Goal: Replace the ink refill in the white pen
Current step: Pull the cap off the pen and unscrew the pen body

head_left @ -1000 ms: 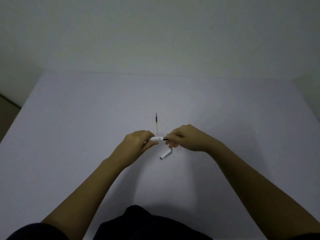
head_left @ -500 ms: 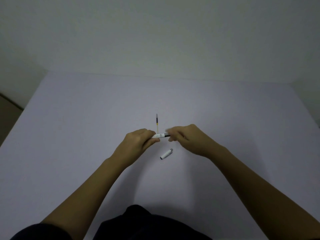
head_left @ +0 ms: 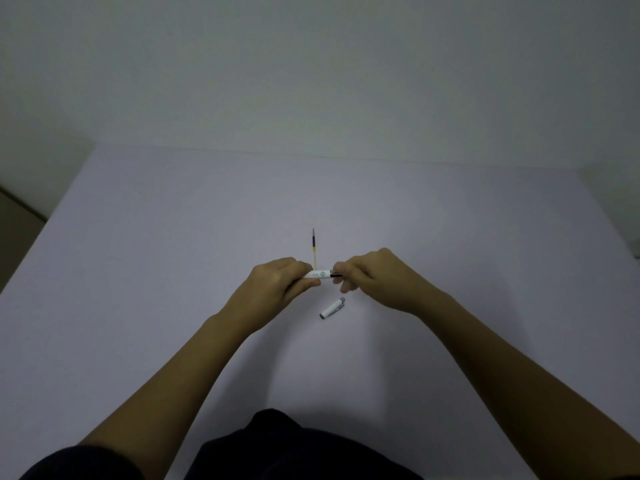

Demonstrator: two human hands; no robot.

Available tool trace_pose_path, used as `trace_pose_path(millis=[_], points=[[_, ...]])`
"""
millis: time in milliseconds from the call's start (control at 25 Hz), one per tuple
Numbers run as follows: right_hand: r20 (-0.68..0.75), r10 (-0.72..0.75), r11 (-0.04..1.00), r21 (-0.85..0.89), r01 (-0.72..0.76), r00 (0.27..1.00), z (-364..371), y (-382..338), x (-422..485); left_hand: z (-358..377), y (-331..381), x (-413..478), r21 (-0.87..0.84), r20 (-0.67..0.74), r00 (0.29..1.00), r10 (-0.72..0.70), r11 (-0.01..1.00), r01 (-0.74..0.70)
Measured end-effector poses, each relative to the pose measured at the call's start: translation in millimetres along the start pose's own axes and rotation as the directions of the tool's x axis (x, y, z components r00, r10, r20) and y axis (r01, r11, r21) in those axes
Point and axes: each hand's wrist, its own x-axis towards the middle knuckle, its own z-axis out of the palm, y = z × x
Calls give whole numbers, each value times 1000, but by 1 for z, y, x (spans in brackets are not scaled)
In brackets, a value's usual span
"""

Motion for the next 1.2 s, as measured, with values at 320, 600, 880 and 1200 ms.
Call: trace_pose_path(millis=[320,600,880,1200], points=[[-100,-168,984,48,173,981,-1,0,0,2,2,2,-17,-1,1000,5,1000,-5],[-49,-36,999,30,38,998,-3,4,2,2,0,-1,-1,-4,1000,10,1000,-10],[-34,-69,991,112,72,997,-5,-2,-1,0,3,0,-27,-34,999,7,1000,-8],[-26,-111,983,142,113,994,-10,-4,-3,0,4,-1,-10,-26,999,25,1000,-25]])
